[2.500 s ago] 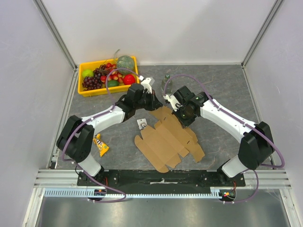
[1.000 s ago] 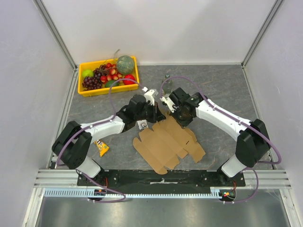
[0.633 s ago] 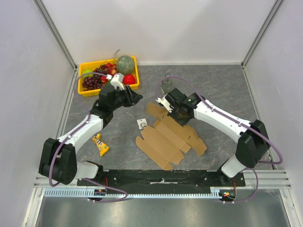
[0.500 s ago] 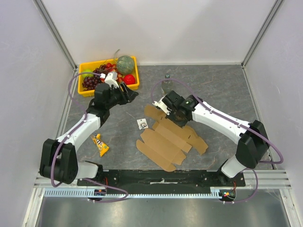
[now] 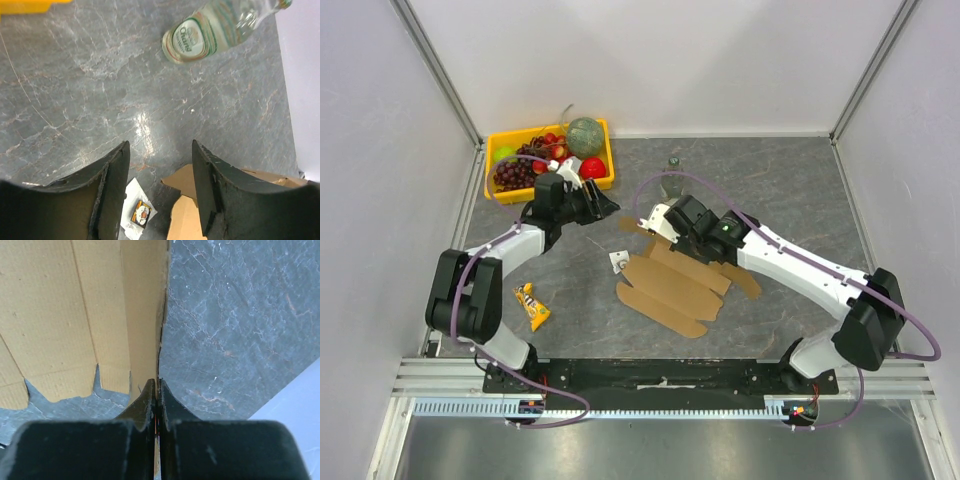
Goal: Fold the paper box
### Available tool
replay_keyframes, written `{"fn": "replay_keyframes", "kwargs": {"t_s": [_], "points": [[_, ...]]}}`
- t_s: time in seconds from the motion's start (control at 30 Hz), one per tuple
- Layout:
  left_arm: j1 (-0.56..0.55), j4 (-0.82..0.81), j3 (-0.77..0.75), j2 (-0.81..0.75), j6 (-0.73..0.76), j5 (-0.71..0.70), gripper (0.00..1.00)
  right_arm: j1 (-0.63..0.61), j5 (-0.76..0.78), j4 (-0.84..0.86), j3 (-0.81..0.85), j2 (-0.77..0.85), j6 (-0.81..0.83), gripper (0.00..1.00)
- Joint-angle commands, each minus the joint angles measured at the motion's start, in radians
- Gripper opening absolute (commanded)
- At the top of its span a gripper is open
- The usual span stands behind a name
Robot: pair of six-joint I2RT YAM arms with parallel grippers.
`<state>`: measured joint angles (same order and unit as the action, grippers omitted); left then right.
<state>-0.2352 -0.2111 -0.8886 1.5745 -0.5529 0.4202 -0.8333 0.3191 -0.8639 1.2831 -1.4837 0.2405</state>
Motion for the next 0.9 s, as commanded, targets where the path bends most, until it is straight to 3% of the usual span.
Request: {"fn": "replay_keyframes", "kwargs": {"t_s": [0.0, 0.3, 0.57, 0.87], "points": [[-0.003, -0.106, 0.020, 0.028, -0.002, 0.074, 0.60, -0.026, 0.063, 0.086, -0.051, 0.059, 0.089, 0.00], [-0.082, -0.301, 0.091, 0.076, 0.051, 0.213, 0.57, -0.033, 0.054, 0.095, -0.071, 0.048, 0.111, 0.00], [-0.127, -0.438, 0.247, 0.041, 0.077, 0.216, 0.49, -0.038, 0.089, 0.127, -0.087, 0.028, 0.125, 0.00], [-0.128, -0.616, 0.364, 0.002, 0.050, 0.229, 0.49, -0.064, 0.123, 0.247, -0.215, 0.060, 0.126, 0.00]]}}
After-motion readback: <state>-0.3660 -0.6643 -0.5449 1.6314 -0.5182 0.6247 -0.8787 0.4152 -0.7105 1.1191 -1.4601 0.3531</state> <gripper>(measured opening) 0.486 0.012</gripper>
